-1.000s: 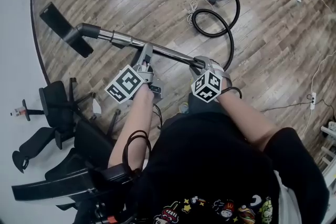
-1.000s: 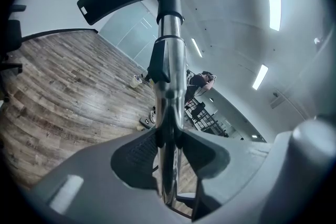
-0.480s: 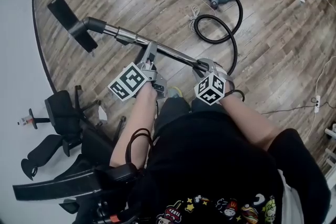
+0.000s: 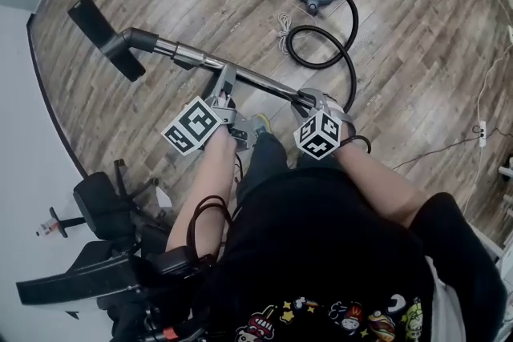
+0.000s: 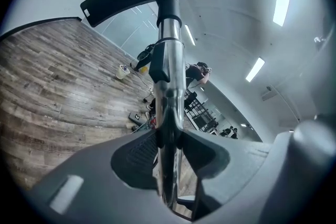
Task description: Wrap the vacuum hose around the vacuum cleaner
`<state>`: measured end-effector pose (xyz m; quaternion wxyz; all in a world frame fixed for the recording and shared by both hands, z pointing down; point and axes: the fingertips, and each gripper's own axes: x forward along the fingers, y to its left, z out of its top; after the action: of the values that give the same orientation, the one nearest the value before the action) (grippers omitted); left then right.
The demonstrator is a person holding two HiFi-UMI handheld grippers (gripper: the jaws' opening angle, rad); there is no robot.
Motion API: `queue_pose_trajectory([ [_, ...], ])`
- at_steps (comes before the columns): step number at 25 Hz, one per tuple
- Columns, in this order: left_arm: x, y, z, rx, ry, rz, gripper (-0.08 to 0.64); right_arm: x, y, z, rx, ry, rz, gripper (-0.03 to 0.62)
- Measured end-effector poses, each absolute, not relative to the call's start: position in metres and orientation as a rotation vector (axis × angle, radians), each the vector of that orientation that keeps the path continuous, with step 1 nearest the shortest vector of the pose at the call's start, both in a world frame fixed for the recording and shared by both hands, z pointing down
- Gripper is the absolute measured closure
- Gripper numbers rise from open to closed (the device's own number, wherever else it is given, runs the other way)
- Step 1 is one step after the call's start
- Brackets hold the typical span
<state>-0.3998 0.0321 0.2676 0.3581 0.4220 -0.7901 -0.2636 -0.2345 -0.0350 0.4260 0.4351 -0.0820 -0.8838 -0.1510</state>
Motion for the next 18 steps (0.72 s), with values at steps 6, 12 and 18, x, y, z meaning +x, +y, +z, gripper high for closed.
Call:
queue_pose_trajectory([
  [6, -0.439, 0.025, 0.273, 1.164, -1.957, -0.665, 0.405, -0.266, -0.03, 0.426, -0.1, -2.165, -0.34, 0.422],
  [12, -0.474, 0.027, 0.267, 1.235, -1.907, -0.643, 0.405, -0.298, -0.021, 0.421, -0.012, -2.157, -0.318, 0.422],
  [18, -0.502, 0.023, 0.258, 1.31, -1.871, -0.604, 0.405, -0.328, -0.014, 0.414, 0.07, -2.165, -0.287, 0.422],
])
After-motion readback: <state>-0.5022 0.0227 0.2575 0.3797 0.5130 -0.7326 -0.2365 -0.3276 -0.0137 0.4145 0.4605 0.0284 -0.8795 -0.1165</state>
